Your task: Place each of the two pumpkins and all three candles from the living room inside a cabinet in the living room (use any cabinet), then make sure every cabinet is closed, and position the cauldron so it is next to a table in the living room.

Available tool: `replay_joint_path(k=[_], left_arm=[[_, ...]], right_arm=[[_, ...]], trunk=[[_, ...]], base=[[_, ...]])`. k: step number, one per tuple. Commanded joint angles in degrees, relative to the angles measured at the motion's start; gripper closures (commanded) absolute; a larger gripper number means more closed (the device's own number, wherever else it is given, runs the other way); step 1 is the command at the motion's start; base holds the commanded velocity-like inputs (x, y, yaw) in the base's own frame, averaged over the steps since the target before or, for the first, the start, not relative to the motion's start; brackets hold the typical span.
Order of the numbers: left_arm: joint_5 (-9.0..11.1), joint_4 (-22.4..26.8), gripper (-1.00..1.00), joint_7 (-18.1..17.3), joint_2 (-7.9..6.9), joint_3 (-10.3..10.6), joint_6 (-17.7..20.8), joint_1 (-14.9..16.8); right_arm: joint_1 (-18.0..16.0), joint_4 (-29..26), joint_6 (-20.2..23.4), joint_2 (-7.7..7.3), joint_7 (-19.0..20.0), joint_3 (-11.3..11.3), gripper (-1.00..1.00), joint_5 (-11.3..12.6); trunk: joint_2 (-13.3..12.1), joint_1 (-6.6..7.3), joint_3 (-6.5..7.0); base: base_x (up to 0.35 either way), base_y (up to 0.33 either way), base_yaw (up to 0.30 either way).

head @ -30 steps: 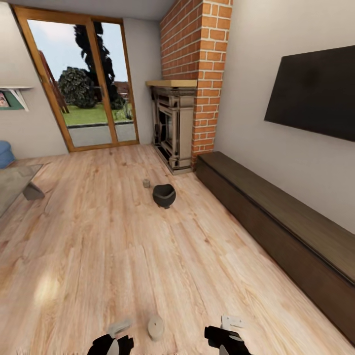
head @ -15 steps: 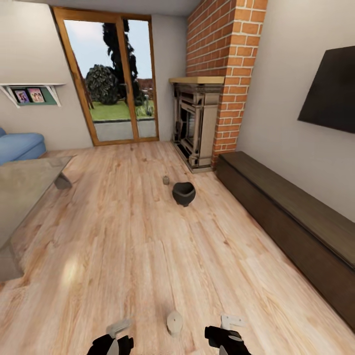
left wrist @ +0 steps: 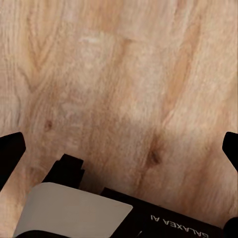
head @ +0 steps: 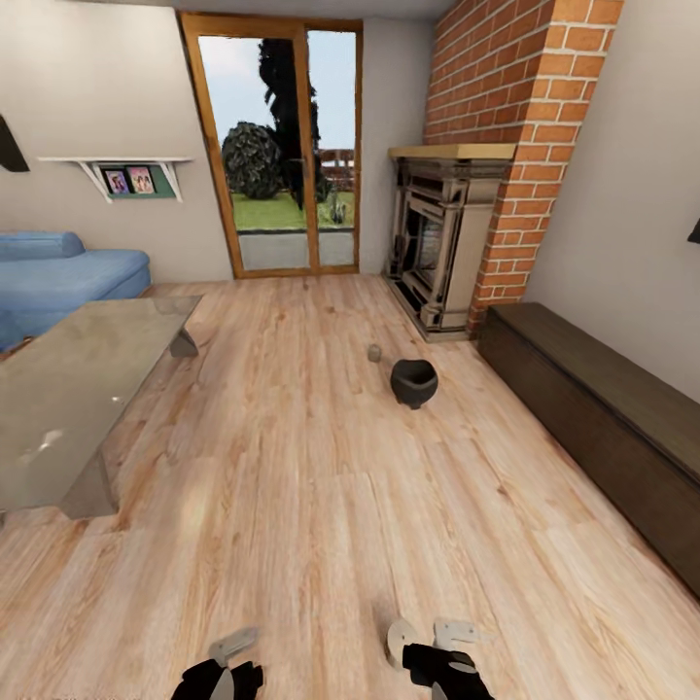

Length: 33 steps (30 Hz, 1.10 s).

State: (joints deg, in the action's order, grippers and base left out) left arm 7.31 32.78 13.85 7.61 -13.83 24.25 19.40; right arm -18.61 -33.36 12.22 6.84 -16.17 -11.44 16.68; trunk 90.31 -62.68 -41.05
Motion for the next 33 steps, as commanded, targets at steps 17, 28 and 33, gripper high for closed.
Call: replay_joint_path(k=[17, 28, 33], left_arm=[[0.4, -1.0, -1.0, 0.2, 0.12, 0.2, -3.7, 0.0], [0.3, -1.0, -1.0, 0.2, 0.14, 0.4, -3.8, 0.0], [0.3, -1.0, -1.0, 0.2, 0.12, 0.5, -3.8, 0.0]], right_arm=[[0.0, -0.2, 0.1, -0.68, 0.1, -0.3, -1.0, 0.5], [0.0, 2.3, -4.3, -0.72, 0.1, -0.4, -1.0, 0.5], [0.0, 6.1, -6.9, -0.68, 0.1, -0.6, -1.0, 0.5]], trunk=[[0.0, -0.02, -0.7], [0.0, -0.02, -0.95], [0.0, -0.02, -0.95]], base=[[0.168, 0.283, 0.054], [0.179, 0.291, -0.137], [0.192, 0.285, -0.003]])
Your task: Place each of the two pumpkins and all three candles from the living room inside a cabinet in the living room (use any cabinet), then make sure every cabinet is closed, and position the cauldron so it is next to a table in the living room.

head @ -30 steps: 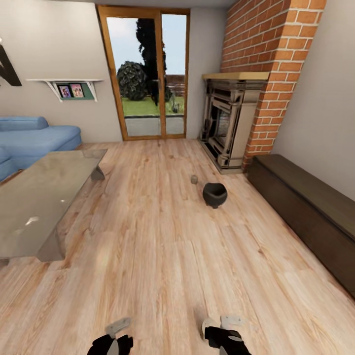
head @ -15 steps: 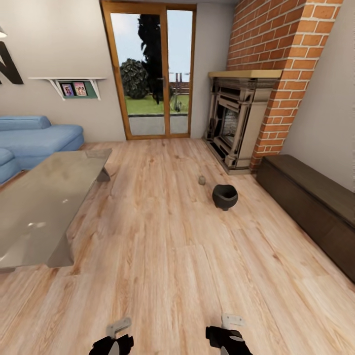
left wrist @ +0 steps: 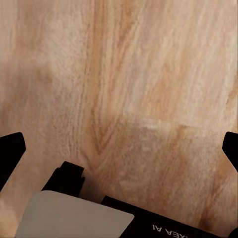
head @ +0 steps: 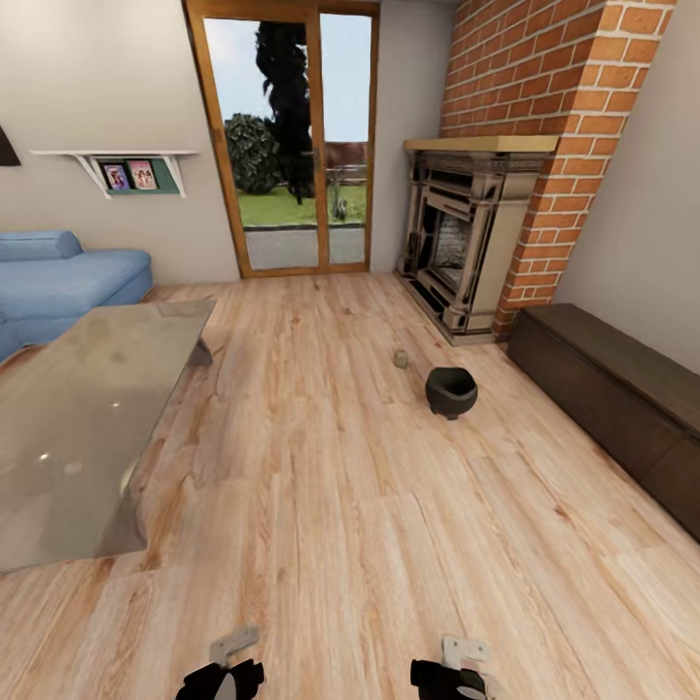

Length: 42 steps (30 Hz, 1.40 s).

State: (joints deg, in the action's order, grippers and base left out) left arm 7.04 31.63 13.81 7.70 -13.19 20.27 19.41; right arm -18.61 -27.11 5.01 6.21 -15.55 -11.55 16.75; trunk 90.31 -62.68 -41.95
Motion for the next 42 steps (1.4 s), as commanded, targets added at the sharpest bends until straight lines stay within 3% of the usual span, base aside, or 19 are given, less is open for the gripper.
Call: replay_joint_path(k=[1, 11, 24, 42], left_arm=[[0.6, 0.1, -1.0, 0.3, 0.04, -0.1, 0.2, 0.0], [0.6, 0.1, -1.0, 0.3, 0.04, -0.1, -0.1, 0.0], [0.6, 0.1, -1.0, 0.3, 0.05, -0.1, -0.1, 0.0], [0.6, 0.1, -1.0, 0.3, 0.12, -0.1, -0.1, 0.0]], right_arm=[[0.0, 0.0, 0.2, -0.06, -0.5, -0.4, -1.0, 0.4], [0.0, -0.2, 0.1, 0.11, -0.5, -0.3, -1.0, 0.6], [0.0, -0.2, 0.1, 0.43, -0.5, -0.3, -1.0, 0.5], [0.0, -0.2, 0.1, 0.55, -0.7, -0.3, -1.0, 0.6]], trunk=[[0.0, -0.02, -0.05], [0.0, -0.02, -0.05], [0.0, -0.02, 0.04], [0.0, -0.02, 1.28]], base=[[0.22, 0.275, 0.0], [0.282, 0.188, -0.026], [0.289, 0.167, -0.265], [0.261, 0.252, -0.211]])
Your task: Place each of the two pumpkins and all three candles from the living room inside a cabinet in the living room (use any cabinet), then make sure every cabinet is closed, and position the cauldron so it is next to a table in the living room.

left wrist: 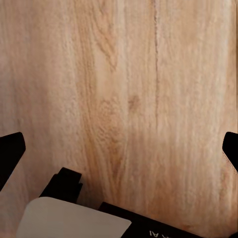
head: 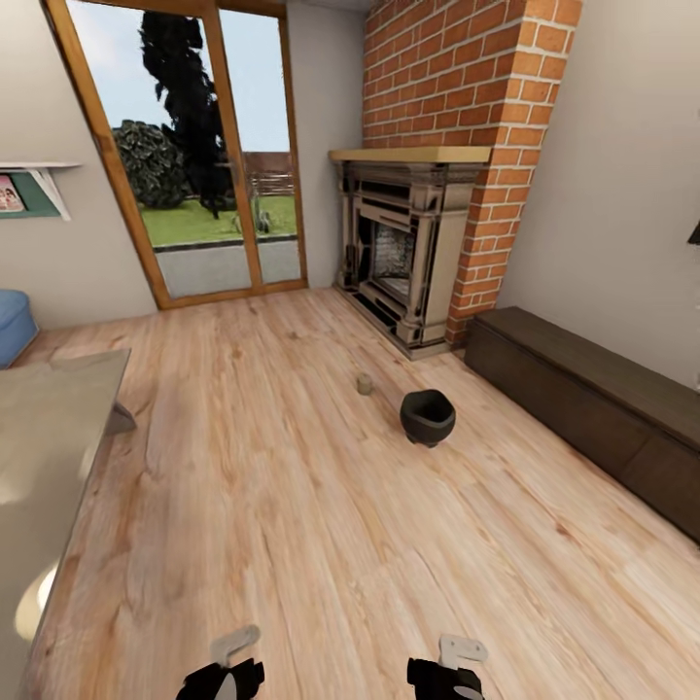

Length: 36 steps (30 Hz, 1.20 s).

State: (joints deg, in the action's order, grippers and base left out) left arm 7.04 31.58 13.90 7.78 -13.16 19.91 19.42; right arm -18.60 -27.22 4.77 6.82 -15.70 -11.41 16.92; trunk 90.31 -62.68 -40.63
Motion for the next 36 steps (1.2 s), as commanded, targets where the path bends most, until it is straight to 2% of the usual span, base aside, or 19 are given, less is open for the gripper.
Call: replay_joint_path(k=[1, 10, 19, 36], left_arm=[[0.6, 0.1, -1.0, 0.3, 0.04, -0.1, 0.2, 0.0], [0.6, 0.1, -1.0, 0.3, 0.04, -0.1, 0.2, 0.0], [0.5, 0.1, -1.0, 0.3, 0.04, -0.1, 0.1, 0.0], [0.5, 0.1, -1.0, 0.3, 0.04, -0.1, 0.1, 0.0]], right_arm=[[0.0, -0.1, 0.3, -0.04, -0.5, -0.5, -1.0, 0.4], [0.0, 0.0, 0.3, -0.05, -0.4, -0.5, -1.0, 0.4], [0.0, -0.1, 0.3, -0.09, -0.4, -0.5, -1.0, 0.4], [0.0, -0.1, 0.3, -0.11, -0.4, -0.5, -1.0, 0.4]], trunk=[[0.0, -0.02, 0.02], [0.0, -0.02, 0.62], [0.0, -0.02, 0.68], [0.0, -0.02, 0.57]], base=[[0.26, 0.253, -0.196], [0.291, 0.206, -0.215], [0.336, 0.065, -0.264], [0.343, 0.001, -0.031]])
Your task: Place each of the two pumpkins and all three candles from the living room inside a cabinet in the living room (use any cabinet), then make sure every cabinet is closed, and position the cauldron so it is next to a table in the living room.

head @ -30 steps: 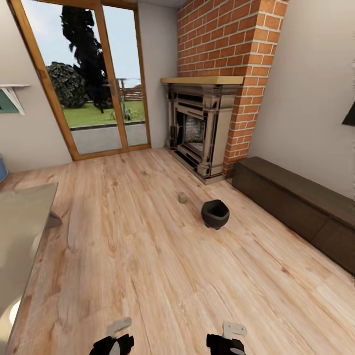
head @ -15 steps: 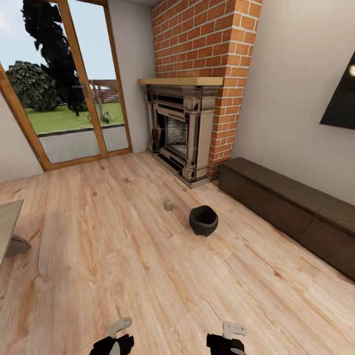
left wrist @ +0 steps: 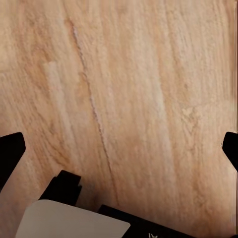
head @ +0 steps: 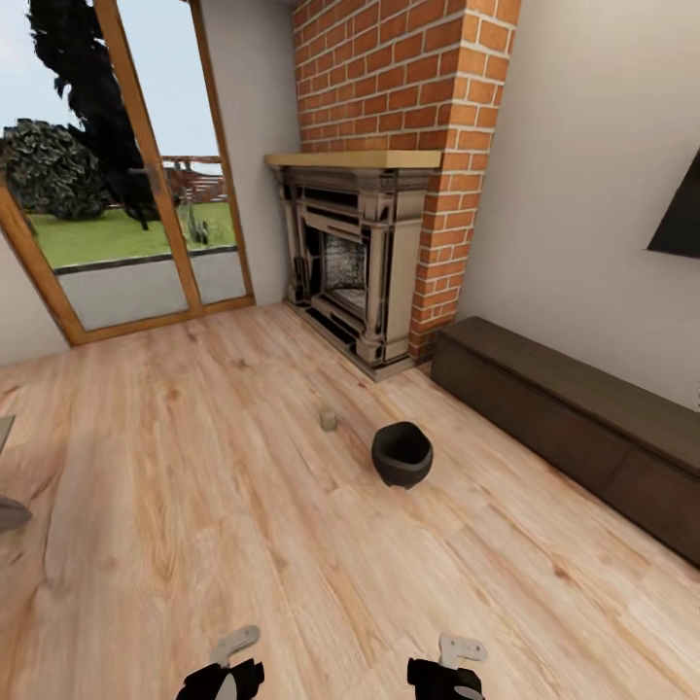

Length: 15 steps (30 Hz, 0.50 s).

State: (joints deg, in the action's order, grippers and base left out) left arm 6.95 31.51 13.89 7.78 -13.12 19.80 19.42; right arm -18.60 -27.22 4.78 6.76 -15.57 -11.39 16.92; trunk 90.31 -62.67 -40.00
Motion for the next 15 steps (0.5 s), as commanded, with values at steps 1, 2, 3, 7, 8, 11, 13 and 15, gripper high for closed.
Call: replay_joint_path(k=[1, 2, 3, 7, 8, 11, 13, 15], left_arm=[[0.6, 0.1, -1.0, 0.3, 0.05, -0.1, 0.2, 0.0], [0.6, 0.1, -1.0, 0.3, 0.05, -0.1, 0.2, 0.0], [0.6, 0.1, -1.0, 0.3, 0.05, -0.1, 0.2, 0.0], [0.6, 0.1, -1.0, 0.3, 0.06, -0.1, 0.2, 0.0], [0.6, 0.1, -1.0, 0.3, 0.06, -0.1, 0.2, 0.0], [0.7, 0.1, -1.0, 0.3, 0.06, -0.1, 0.2, 0.0], [0.7, 0.1, -1.0, 0.3, 0.05, -0.2, 0.2, 0.0], [0.7, 0.1, -1.0, 0.3, 0.02, -0.2, 0.2, 0.0]], right_arm=[[0.0, -0.1, 0.3, -0.07, -0.5, -0.5, -1.0, 0.4], [0.0, -0.1, 0.3, -0.08, -0.5, -0.5, -1.0, 0.4], [0.0, -0.1, 0.3, -0.08, -0.5, -0.5, -1.0, 0.4], [0.0, -0.1, 0.3, -0.17, -0.5, -0.5, -1.0, 0.4], [0.0, -0.1, 0.3, -0.17, -0.5, -0.4, -1.0, 0.4], [0.0, -0.1, 0.3, -0.17, -0.5, -0.4, -1.0, 0.5], [0.0, -0.1, 0.3, -0.17, -0.5, -0.4, -1.0, 0.5], [0.0, -0.1, 0.3, -0.17, -0.5, -0.4, -1.0, 0.5]], trunk=[[0.0, -0.03, -0.11], [0.0, -0.03, -0.16], [0.0, -0.03, -0.22], [0.0, -0.03, -0.47], [0.0, -0.03, -0.52], [0.0, -0.03, -0.68], [0.0, -0.03, -0.77], [0.0, -0.03, -0.86]], base=[[0.343, 0.0, -0.155], [0.341, 0.0, -0.168], [0.33, 0.0, -0.177], [0.205, 0.0, -0.201], [0.057, 0.0, -0.228], [0.025, 0.0, -0.239], [0.091, 0.087, -0.247], [0.176, 0.173, -0.25]])
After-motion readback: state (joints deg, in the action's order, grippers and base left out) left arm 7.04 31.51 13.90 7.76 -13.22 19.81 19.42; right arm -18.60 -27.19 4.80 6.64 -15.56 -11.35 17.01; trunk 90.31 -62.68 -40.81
